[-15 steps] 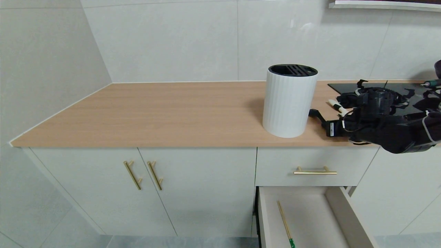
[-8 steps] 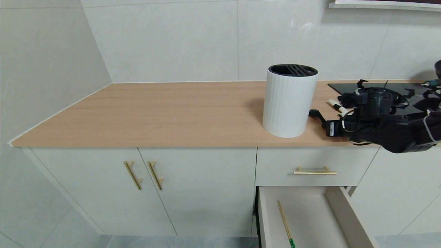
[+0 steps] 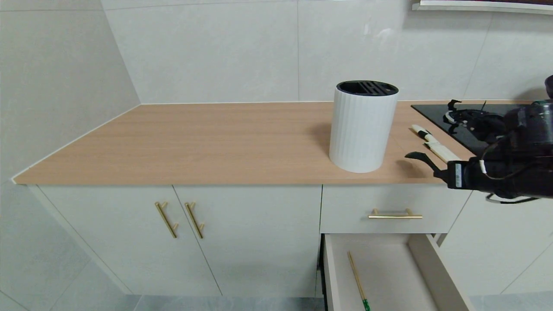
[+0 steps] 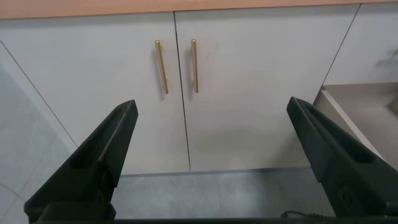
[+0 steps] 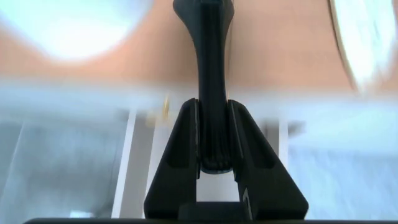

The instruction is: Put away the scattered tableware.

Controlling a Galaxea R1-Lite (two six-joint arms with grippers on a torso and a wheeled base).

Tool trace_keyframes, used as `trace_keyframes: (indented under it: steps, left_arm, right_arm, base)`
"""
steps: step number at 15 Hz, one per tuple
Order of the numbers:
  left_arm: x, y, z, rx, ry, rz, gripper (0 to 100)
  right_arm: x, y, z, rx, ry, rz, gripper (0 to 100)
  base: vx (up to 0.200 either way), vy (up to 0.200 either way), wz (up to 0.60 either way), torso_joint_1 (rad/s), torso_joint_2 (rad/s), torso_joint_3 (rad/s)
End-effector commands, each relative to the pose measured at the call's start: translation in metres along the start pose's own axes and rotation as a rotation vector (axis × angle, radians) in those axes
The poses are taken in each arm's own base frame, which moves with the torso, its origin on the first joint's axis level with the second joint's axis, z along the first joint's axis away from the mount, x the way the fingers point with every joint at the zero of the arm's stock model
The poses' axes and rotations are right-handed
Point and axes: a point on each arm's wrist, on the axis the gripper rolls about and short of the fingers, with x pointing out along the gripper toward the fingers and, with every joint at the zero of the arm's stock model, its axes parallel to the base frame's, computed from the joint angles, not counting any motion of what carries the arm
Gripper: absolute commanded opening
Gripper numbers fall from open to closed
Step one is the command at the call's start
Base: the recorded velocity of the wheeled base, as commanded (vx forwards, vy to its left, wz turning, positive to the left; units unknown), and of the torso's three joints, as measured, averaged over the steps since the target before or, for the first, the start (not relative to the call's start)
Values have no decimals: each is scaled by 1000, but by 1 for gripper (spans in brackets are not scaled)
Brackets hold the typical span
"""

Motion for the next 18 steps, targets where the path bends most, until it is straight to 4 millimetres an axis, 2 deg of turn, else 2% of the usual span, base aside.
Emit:
trace_keyframes:
  steps: [1,3,5,8,12,18]
  left_arm:
    - [0,0,0,1,2,0,100]
    - [0,0,0,1,0,0,100]
    - [0,0,0,1,2,0,100]
    - [0,0,0,1,2,0,100]
    - [0,0,0,-1,0,0,100]
    - [0,0,0,-1,2,0,100]
  right_arm:
    - [-61,5,-26,-16,-22,36,0]
    - [-78,16,-47,-51,-7,85,0]
    - [-87,20,-54,-64,-14,107,0]
    - [-86,22,-83,-92,71,132,0]
    - [-73,25,-88,-100,131,132,0]
    - [-65,25,-91,-100,161,129,0]
  base:
    - [0,0,0,0,0,0]
    - [0,0,0,0,0,0]
    - [0,0,0,0,0,0]
    - [0,0,0,0,0,0]
    - [0,0,0,-38,79,49]
    - [0,0,0,-188,436,245]
